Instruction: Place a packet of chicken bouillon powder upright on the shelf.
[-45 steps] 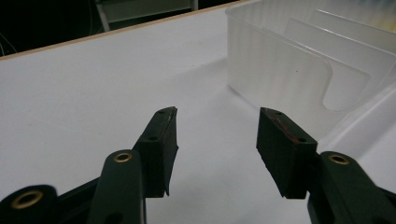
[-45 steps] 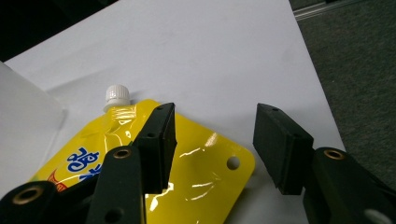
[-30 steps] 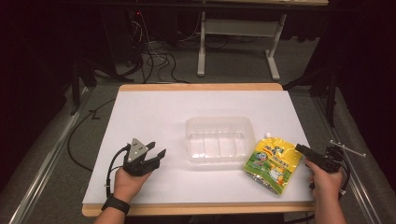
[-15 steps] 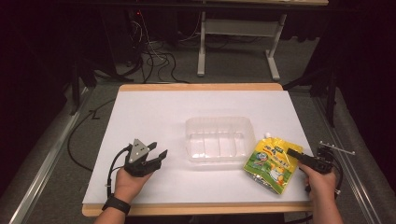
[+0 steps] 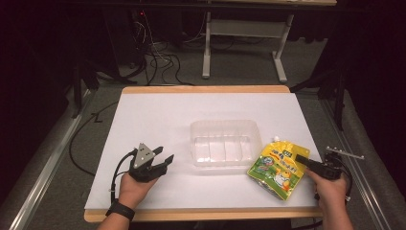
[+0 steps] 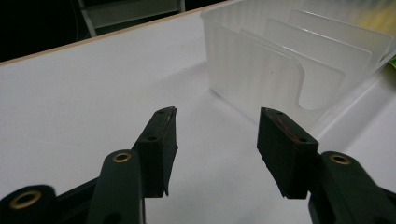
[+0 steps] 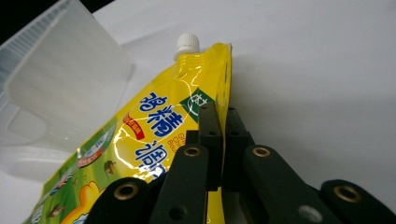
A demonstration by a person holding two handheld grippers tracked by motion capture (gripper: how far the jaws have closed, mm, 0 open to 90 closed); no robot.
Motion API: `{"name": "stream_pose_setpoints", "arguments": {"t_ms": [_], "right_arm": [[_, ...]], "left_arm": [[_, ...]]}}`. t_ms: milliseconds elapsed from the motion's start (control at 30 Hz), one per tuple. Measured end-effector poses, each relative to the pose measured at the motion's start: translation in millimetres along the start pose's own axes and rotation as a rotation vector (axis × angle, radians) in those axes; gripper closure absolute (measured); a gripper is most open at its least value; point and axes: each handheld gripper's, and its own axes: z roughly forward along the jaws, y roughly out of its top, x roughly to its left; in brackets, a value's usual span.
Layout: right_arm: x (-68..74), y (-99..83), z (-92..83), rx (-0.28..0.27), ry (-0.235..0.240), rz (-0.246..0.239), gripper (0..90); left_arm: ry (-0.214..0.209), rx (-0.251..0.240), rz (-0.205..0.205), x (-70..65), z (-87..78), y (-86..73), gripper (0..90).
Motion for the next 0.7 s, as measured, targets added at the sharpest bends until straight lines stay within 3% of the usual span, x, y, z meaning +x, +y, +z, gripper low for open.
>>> {"name": "stream_pose_setpoints", "arguments": {"t_ms": [233, 367, 500, 700], "right_arm": [[16.9, 3.0, -19.8, -0.064, -0.024, -0.064, 90.0], [22.8, 3.1, -28.2, -0.097, -0.028, -0.074, 90.0], [33.3, 4.3, -45.7, -0.163, -0.034, -0.1, 90.0], [50.1, 11.3, -65.9, -0.256, -0.032, -0.145, 90.0]], "left_arm": [[-0.014, -0.01, 0.002, -1.3, 2.9, 2.9, 47.7], [-0.021, -0.033, -0.001, -2.3, 4.7, 5.1, 47.8], [-0.021, -0.066, 0.005, -5.4, 6.7, 9.5, 47.1], [-0.028, -0.063, 0.002, -6.1, 8.8, 10.0, 47.0]]}}
